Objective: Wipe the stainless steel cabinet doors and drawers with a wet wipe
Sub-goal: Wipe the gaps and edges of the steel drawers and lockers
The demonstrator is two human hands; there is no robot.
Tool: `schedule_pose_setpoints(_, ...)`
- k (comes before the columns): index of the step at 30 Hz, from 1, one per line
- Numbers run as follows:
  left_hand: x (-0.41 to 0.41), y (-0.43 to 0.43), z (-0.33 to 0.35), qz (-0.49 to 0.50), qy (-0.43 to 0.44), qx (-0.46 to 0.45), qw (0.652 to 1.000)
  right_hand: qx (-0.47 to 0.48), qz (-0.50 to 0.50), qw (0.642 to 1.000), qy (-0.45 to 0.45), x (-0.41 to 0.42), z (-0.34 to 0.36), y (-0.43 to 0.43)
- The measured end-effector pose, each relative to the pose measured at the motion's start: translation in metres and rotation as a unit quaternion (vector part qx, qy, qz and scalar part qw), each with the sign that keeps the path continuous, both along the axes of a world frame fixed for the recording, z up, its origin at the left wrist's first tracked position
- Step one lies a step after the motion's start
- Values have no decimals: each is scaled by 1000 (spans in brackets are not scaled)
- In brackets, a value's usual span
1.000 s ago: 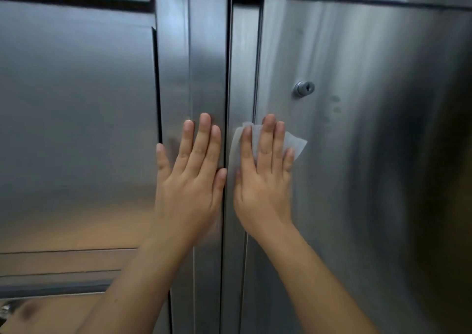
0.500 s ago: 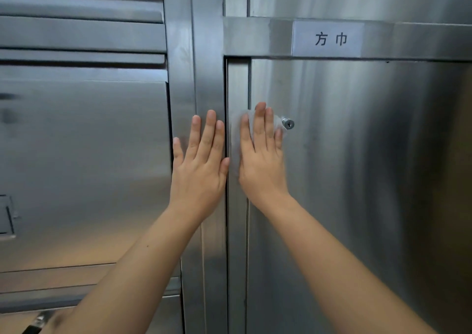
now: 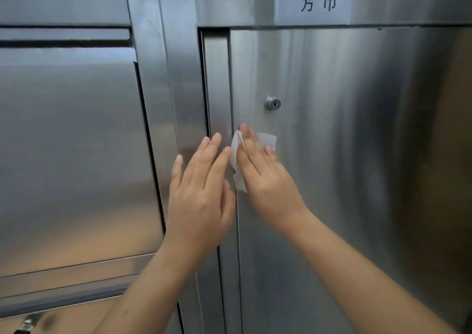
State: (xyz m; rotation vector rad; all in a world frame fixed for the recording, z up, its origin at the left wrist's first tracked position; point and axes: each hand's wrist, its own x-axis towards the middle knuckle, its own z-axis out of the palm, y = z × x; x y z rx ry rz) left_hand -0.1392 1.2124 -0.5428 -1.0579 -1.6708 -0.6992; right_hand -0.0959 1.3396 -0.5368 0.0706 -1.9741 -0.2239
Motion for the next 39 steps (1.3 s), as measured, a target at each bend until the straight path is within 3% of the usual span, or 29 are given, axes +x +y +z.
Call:
schedule_pose_setpoints(6,20,6,51,-42,-3,30,999,-62,57,995,-60,47,31,19)
schedule_pose_setpoints(11,44,17,110,-70,-47,-3,996,-215,94,966,-109,85,81,20)
schedule_pose_setpoints(18,83,44,208,-125,-71,-53,988,-315,113,933,-128,116,180,31)
schedule_pose_setpoints(30,168,130,345,-154,-141,-170,963,-361,-50,919,-151,232,334,105)
schedule_pose_setpoints(39,243,187,384,-132,-168,-188,959,-362,-154,910,-129,326,377,161)
